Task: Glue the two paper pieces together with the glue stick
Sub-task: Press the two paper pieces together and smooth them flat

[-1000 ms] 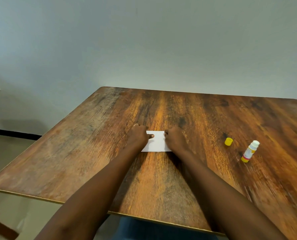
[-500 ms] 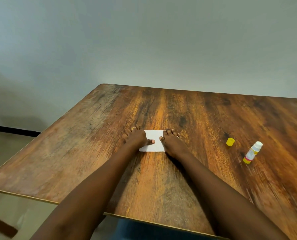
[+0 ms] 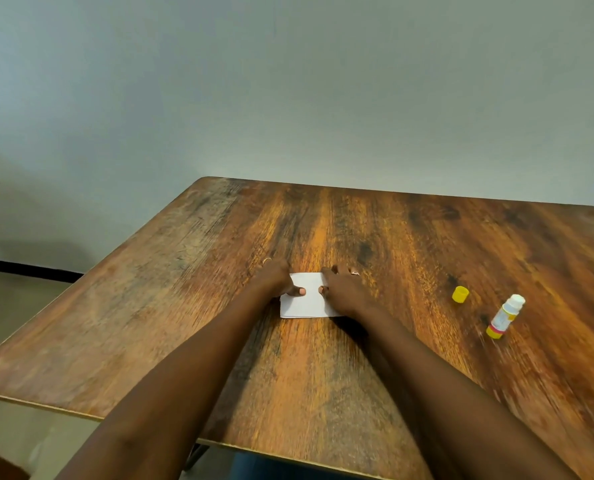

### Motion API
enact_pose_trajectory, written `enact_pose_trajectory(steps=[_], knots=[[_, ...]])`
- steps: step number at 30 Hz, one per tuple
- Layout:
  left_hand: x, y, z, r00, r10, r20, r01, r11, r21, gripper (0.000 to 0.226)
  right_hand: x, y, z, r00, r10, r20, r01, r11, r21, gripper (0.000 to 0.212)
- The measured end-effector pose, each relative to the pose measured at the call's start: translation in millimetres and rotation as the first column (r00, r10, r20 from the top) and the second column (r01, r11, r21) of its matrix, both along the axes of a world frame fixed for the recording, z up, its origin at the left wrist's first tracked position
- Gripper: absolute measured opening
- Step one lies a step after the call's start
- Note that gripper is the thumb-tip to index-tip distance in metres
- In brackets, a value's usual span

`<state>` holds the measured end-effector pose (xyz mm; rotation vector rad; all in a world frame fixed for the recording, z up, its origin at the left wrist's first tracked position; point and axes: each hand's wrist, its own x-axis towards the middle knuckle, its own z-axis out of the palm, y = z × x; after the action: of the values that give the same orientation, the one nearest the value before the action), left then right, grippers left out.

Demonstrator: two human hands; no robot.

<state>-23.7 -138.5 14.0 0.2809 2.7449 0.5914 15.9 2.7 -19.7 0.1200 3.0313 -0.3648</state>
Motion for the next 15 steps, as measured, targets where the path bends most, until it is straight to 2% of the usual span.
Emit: enact_pose_trajectory(steps=[6, 9, 15], knots=[[2, 1, -2, 1.0, -0.006, 0.001, 0.006, 1.0, 0.018, 0.071, -15, 0, 17, 0.992, -0.026, 0.125, 0.036, 0.997, -0.073, 0.04], [1, 0, -4, 1.0, -0.01, 0.018, 0.009, 0.998, 0.066, 0.072, -17, -3, 19, 0.995, 0.0, 0.095, 0.011, 0.993, -0.113, 0.037], [2, -3, -7, 1.0, -0.002, 0.006, 0.001, 0.999, 0.032, 0.071, -16, -17, 16, 0.999, 0.049, 0.016, -0.046, 0.987, -0.152, 0.036]])
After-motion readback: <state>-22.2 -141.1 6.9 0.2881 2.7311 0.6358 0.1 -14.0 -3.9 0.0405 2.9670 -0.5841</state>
